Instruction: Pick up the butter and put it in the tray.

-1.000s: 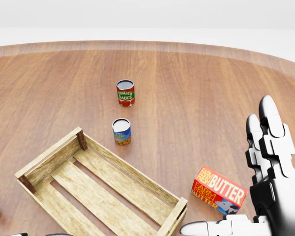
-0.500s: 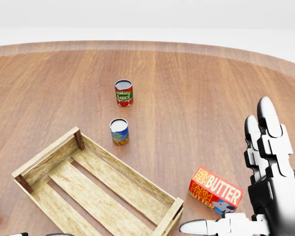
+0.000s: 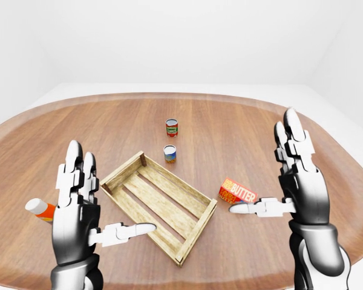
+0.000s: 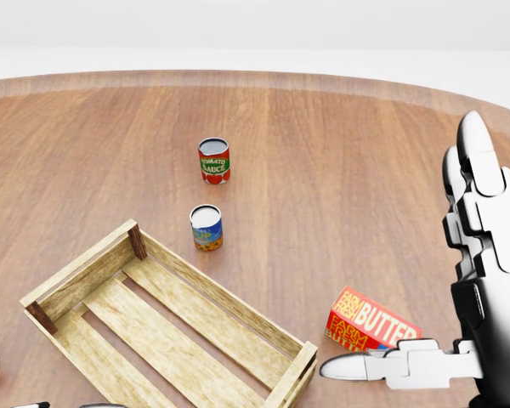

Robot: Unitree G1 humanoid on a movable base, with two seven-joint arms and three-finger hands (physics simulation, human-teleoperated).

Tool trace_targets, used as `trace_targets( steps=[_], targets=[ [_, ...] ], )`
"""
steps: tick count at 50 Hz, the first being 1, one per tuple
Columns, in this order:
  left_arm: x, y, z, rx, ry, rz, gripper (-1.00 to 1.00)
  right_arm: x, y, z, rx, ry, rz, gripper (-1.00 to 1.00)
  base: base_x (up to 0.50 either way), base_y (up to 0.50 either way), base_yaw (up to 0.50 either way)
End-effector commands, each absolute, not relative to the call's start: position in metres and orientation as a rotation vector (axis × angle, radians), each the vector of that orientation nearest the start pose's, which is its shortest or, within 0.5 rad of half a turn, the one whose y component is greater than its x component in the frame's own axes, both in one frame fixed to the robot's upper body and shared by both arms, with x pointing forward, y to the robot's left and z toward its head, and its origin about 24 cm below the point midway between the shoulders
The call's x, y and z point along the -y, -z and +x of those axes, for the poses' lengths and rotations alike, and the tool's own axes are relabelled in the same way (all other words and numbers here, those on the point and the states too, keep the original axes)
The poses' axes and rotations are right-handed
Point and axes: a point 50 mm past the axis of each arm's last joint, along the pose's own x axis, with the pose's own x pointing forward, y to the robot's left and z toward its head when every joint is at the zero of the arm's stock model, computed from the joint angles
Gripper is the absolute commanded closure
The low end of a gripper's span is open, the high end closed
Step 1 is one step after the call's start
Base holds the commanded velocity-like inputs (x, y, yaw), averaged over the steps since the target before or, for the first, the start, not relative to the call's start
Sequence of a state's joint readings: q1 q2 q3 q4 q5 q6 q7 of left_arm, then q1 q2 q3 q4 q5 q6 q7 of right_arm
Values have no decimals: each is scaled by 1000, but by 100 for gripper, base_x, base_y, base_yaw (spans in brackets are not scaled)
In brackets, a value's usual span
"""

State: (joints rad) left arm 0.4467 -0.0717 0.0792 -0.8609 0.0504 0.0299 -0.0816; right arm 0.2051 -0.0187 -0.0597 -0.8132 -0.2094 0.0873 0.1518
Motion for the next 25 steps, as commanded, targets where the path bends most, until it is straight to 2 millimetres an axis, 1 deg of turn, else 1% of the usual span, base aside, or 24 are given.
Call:
trace_targets(
  steps=[1,4,6,8,11,12,13,14,17,25],
  targets=[
    [-179,-148,149,390,-151,101,-100,167,-193,182,585,14,-451,-100,0,0,0],
    [-180,-149,148,393,-156,98,-100,164,-191,189,558,-3,-565,-100,0,0,0],
    [-180,-149,148,393,-156,98,-100,163,-190,191,544,-17,-604,-100,0,0,0],
    [-179,-148,149,392,-155,100,-100,163,-187,196,518,-4,-685,-100,0,0,0],
    [-179,-148,149,392,-155,101,-100,163,-179,204,449,-24,-791,-100,0,0,0],
    [-180,-148,149,391,-157,100,-100,162,-174,209,409,-43,-863,-100,0,0,0],
    [-180,-148,149,391,-158,100,-100,162,-173,210,398,-41,-870,-100,0,0,0],
    [-180,-148,149,392,-158,99,-100,160,-167,214,356,-68,-930,-100,0,0,0],
    [-181,-149,148,393,-160,99,-100,160,-161,221,284,-85,-1024,-100,0,0,0],
    [-182,-148,149,388,-163,94,-100,166,-160,228,202,-87,-1106,-100,0,0,0]
  ],
)
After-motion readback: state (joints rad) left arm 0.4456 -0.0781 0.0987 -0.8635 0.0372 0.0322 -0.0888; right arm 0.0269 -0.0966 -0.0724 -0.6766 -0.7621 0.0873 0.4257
